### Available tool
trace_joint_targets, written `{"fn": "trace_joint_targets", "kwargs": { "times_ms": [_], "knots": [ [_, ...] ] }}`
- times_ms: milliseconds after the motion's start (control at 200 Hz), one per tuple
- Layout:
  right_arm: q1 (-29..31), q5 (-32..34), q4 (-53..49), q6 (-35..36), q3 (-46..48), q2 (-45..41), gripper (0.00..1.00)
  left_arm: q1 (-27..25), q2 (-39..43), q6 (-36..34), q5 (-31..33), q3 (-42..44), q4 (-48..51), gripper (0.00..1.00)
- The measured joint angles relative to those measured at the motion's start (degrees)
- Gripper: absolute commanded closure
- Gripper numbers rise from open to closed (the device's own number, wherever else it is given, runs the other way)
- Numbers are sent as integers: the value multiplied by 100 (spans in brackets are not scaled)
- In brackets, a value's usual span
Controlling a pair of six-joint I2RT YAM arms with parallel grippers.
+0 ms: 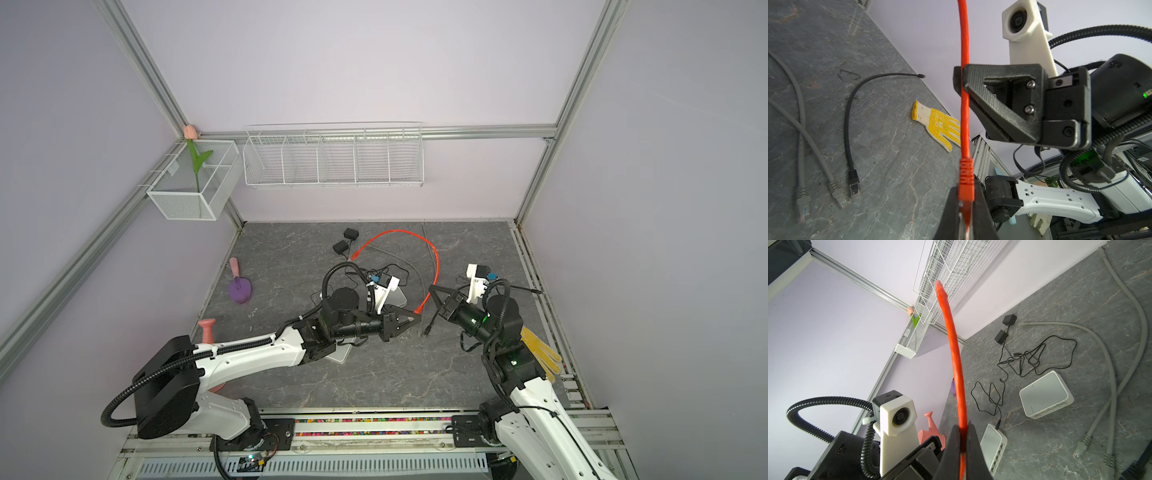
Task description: Insert the plug into the switch port
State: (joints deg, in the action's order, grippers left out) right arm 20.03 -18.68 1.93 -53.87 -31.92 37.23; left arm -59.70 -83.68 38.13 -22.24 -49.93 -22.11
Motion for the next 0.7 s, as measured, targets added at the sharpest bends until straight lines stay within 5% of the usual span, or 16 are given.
{"fn": "trace_joint_targets", "kwargs": {
  "times_ms": [95, 185, 445, 700],
  "knots": [
    [4, 153, -396, 247, -4, -219, 40, 2, -2, -306, 214, -293, 879, 100],
    [11, 546, -1113, 684, -138, -675, 31, 7, -50, -706, 535, -678, 1947, 100],
    [11, 1545, -2352, 1646, -852, -1766, 28, -227, -822, -2015, 1799, -1447, 5012, 100],
    [26, 1377, -2647, 2317, -973, -1443, 29, -901, -1303, -2612, 2625, -1904, 6113, 100]
  ]
}}
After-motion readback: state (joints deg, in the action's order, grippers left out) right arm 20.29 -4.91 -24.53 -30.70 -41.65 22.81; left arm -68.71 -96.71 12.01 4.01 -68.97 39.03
